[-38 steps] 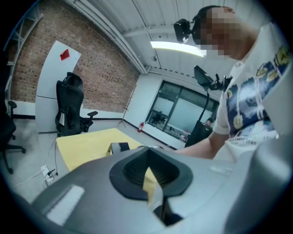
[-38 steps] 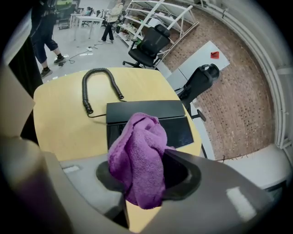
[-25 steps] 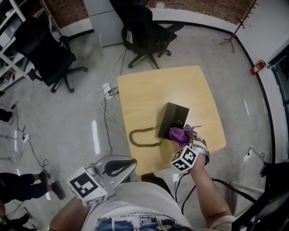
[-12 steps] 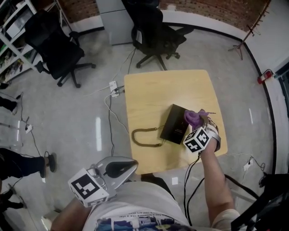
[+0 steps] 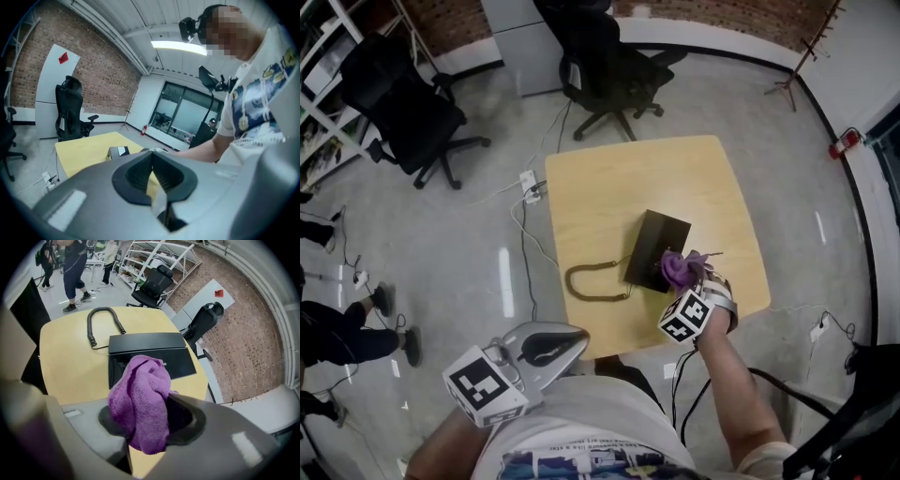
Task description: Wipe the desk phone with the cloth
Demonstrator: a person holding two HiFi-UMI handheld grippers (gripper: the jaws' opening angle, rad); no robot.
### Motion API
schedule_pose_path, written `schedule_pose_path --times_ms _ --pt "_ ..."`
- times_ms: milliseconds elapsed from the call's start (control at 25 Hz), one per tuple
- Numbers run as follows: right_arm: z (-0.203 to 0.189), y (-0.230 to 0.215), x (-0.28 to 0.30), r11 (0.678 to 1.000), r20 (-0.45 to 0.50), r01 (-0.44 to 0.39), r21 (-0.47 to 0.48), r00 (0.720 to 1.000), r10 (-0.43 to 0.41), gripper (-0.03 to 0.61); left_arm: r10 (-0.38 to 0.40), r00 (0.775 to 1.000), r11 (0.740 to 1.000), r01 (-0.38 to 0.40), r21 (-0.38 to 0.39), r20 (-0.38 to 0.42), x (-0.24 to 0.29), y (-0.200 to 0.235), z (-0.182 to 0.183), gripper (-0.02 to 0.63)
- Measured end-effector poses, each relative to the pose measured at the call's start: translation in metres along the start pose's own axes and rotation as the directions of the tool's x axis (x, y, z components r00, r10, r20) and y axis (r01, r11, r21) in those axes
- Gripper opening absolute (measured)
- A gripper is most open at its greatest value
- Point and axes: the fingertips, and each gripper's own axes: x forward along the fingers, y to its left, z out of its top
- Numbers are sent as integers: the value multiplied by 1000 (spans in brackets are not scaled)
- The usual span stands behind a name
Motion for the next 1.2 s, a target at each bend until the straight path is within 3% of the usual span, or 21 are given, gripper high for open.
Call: schedule_pose_path --times_ms 240,400,600,880,1040,1200 --pt "-7 54 -9 997 1 -78 -21 997 78 158 -29 999 1000 29 7 -18 8 -4 1 5" --pt "-6 65 -17 994 25 -106 -20 994 106 158 -41 999 999 41 4 -28 12 -7 -1 5" --pt "-14 14 -26 994 60 -34 103 998 28 158 -41 999 999 41 -5 -29 18 -8 0 5" --pt "-35 -86 -4 965 19 101 243 994 -109 158 -23 999 1000 23 -3 -31 23 -11 1 5" --pt "-36 -95 17 963 6 94 252 995 -99 158 1 999 1000 -1 -7 -33 20 -10 -2 5" --pt "-25 -71 24 978 14 43 206 999 -47 158 6 999 1000 -6 -3 -41 18 -9 0 5"
